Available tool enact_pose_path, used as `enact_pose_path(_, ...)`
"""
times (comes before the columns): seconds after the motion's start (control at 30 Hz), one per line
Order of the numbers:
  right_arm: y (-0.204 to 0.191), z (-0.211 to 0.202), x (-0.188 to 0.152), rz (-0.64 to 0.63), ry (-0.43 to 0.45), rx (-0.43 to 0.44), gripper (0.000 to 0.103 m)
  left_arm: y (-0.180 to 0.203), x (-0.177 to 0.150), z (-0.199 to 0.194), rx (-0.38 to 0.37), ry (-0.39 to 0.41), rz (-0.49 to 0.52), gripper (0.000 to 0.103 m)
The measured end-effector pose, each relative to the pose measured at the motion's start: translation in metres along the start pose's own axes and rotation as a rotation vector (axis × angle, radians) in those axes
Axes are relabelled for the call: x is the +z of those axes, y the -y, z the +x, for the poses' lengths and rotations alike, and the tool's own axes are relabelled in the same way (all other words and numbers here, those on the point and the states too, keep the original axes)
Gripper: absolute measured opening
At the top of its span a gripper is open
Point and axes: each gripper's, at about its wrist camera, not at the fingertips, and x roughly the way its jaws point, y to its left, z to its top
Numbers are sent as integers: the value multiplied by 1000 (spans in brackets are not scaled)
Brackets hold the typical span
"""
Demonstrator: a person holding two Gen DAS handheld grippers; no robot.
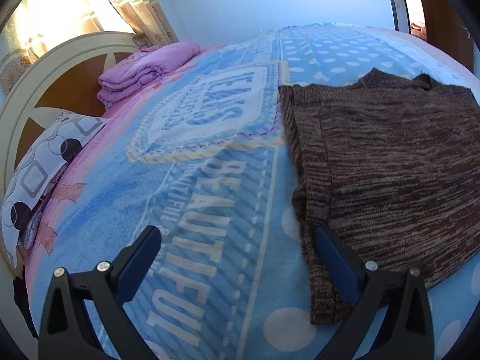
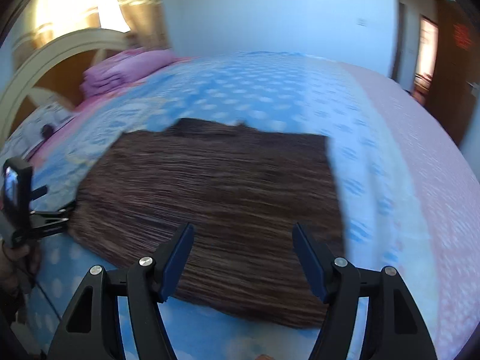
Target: Fold small clothes
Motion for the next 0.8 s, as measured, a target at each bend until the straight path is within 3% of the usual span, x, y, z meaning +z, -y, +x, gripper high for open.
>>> enact_pose_path(0.17, -52, 66, 38, -162, -35, -57, 69, -4, 1, -6, -39, 27, -43, 103)
enact_pose_path(0.23, -69, 92, 47, -199, -73, -64, 69, 1, -3, 3, -37, 0, -21, 103)
enact_pose_path(0.3, -86, 120, 54, -229, -104, -50, 69, -4, -2, 3, -55, 4, -48, 103)
enact_pose_path(0.37, -108, 139, 56, -307, -111, -89, 68, -9, -4, 7, -80, -10, -86, 103)
enact_pose_path(0.5, -135, 159, 75, -321, -119, -106, 55, -21, -6, 15, -145, -39, -161, 103)
enact_pose_path(0.63, -148, 159, 86, -350, -96, -149, 55, -27, -10, 13, -126, -25, -214, 103)
enact_pose_path(0.73, -150, 134, 95, -263, 5, -82, 55, -30, -12, 12, -112, -19, -233, 103)
enact_pose_path(0.8, -162, 145, 97, -287, -36, -35, 55, -28, -12, 14, -99, -30, -223, 103)
